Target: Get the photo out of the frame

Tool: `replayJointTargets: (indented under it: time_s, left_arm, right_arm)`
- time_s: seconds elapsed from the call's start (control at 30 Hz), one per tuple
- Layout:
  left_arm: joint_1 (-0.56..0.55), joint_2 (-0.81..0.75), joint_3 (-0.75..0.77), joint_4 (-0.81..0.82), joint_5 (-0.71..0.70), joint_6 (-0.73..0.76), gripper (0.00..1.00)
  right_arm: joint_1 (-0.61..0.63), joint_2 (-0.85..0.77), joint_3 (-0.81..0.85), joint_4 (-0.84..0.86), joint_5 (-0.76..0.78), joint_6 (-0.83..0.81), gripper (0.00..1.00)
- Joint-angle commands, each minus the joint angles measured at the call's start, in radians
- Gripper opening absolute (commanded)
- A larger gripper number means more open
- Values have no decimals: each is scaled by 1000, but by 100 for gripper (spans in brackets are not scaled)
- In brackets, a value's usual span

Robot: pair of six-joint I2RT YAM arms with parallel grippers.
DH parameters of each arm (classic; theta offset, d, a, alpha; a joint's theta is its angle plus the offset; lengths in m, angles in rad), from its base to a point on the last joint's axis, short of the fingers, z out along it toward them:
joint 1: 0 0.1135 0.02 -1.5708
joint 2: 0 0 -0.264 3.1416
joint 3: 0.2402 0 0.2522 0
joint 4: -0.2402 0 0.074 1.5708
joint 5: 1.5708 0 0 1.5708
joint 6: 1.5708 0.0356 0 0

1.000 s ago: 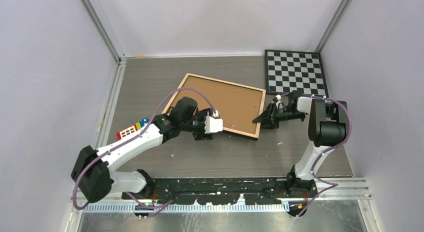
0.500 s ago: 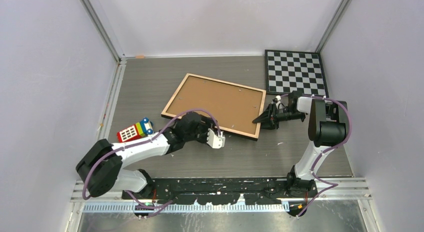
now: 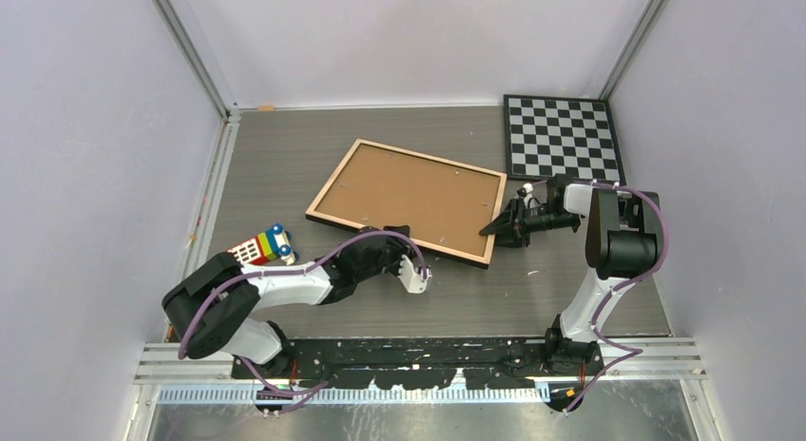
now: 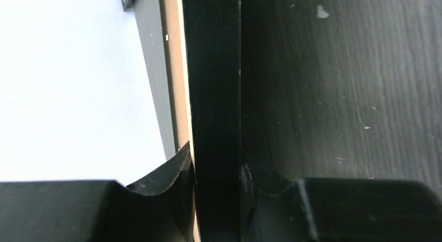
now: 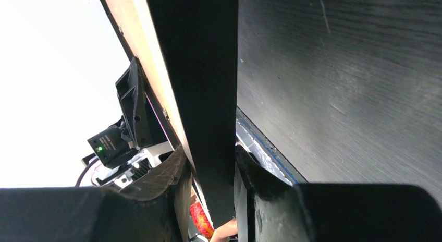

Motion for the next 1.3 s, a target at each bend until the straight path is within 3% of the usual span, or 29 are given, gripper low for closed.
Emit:
replayJointTargets:
  time_s: [0.0, 0.07, 0.17, 0.3, 0.67, 0.77, 1.0, 1.27]
  left_arm:
    - [-6, 2, 24, 97, -14, 46, 21]
    - [-9, -17, 38, 67, -14, 41, 15]
    - [-10, -64, 63, -17, -14, 27, 4]
    - [-10, -138, 145, -200, -14, -37, 0]
    - [-8, -179, 581, -841, -28, -263, 0]
    - [-8, -151, 714, -983, 3, -311, 0]
    - [-3, -66, 1020, -1256, 58, -422, 0]
    - [8, 11, 1225, -1396, 131, -583, 0]
  right_arm:
    - [19, -16, 15, -116, -68, 36, 1]
    - [22, -13, 29, -129, -76, 26, 14]
    - [21, -10, 74, -185, -64, -35, 52]
    - [20, -41, 111, -221, -33, -85, 71]
    - [-75, -177, 217, -123, 84, -1, 82]
    - [-120, -210, 245, -87, 134, 23, 99]
    - [-155, -274, 255, -16, 193, 74, 100]
    - [-155, -268, 247, -37, 194, 36, 100]
